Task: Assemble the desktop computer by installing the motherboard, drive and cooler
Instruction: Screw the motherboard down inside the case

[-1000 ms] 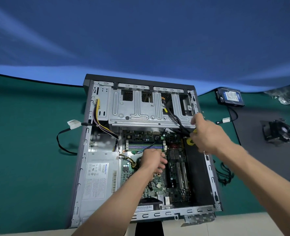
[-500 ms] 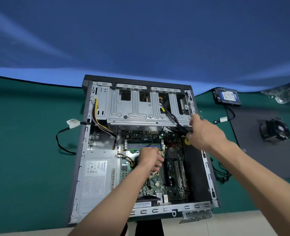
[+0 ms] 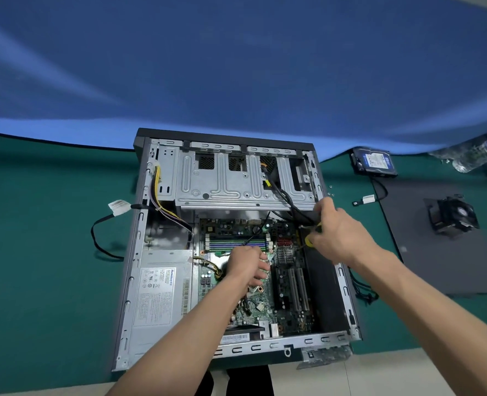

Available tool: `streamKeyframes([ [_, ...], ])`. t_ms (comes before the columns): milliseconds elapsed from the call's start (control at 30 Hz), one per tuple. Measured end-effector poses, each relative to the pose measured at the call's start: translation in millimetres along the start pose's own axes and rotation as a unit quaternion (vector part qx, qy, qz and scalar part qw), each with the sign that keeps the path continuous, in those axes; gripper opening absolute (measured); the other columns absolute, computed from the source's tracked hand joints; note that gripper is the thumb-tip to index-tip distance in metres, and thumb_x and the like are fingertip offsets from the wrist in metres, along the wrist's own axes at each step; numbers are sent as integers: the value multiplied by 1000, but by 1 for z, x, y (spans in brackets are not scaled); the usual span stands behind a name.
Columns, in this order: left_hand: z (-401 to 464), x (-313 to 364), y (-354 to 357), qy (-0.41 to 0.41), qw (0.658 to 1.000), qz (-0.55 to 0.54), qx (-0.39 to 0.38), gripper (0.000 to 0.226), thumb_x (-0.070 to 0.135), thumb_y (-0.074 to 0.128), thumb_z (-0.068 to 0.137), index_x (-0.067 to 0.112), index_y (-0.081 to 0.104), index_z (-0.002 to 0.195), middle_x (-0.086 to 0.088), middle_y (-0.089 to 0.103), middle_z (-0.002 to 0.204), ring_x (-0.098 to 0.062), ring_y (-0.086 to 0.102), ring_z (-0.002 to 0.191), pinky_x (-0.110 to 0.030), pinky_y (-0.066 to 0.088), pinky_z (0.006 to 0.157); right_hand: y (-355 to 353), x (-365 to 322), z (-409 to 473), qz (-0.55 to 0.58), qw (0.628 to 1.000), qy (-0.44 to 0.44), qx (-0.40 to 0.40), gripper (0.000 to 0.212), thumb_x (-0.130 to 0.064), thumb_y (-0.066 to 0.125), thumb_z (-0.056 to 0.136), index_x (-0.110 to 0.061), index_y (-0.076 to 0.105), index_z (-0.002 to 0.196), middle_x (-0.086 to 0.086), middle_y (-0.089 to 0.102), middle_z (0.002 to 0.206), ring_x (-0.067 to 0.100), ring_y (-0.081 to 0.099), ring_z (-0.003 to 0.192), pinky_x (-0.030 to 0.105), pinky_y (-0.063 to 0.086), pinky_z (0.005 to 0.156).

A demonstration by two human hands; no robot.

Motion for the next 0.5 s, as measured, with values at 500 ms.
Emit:
streamKeyframes([
  [500, 1, -4, -1, -2, 1000, 2, -8, 20, 10, 44, 93, 6, 60, 82, -9, 62, 67, -16, 50, 47, -21, 39, 38, 1, 3, -3, -4, 1000, 19, -2, 37, -30, 51, 93, -14, 34, 122, 13, 46, 118, 34, 52, 89, 36, 40, 71],
])
Point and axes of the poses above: each hand's wrist, its own z-axis towards the middle knuckle, its own y-axis out of the palm, x = y × z, the point moved 5 cm from there along z, towards the middle knuckle
